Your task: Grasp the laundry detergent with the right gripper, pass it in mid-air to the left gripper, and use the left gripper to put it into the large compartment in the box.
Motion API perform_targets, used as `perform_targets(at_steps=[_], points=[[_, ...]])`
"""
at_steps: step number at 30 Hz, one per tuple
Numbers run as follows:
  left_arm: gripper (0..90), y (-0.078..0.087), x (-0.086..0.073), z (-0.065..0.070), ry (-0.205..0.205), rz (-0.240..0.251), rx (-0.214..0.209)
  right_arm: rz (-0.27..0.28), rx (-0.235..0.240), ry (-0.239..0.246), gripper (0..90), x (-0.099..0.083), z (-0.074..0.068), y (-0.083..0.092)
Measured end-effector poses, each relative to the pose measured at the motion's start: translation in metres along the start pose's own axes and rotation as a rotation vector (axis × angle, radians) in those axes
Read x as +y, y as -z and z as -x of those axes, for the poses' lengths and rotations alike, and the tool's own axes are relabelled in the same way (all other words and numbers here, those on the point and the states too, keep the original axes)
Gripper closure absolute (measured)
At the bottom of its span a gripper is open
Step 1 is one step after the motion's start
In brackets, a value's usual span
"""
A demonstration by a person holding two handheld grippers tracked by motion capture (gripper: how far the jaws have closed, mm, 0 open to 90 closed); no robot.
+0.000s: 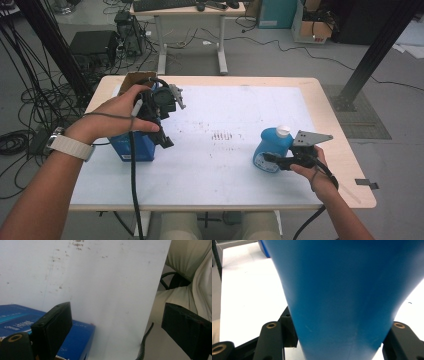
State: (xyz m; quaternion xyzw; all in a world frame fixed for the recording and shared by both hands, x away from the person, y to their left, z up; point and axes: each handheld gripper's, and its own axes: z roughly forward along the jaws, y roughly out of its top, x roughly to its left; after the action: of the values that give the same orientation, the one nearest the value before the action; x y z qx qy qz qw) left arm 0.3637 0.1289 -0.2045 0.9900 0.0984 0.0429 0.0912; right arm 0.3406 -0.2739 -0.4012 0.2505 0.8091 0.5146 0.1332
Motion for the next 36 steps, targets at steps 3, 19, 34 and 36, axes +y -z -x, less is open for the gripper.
perform_targets(at_steps=[3, 19, 34, 36], points=[[10.1, -0.0004, 0.0002, 0.0001, 0.003, -0.002, -0.002, -0.002, -0.002, -0.003, 42.6, -0.0001, -0.0001, 0.0003], [10.1, 0.0003, 0.0019, 0.0002, 0.000, 0.002, 0.000, 0.002, 0.002, -0.004, 42.5, -0.0005, 0.0001, 0.0000], [10.1, -0.0006, 0.0037, 0.0004, -0.005, -0.001, -0.002, 0.001, 0.007, -0.005, 42.5, -0.0005, 0.0008, -0.0001], [10.1, -0.0002, 0.0043, 0.0005, -0.003, -0.010, -0.001, 0.001, 0.007, -0.005, 42.5, -0.0005, 0.0008, -0.0001]])
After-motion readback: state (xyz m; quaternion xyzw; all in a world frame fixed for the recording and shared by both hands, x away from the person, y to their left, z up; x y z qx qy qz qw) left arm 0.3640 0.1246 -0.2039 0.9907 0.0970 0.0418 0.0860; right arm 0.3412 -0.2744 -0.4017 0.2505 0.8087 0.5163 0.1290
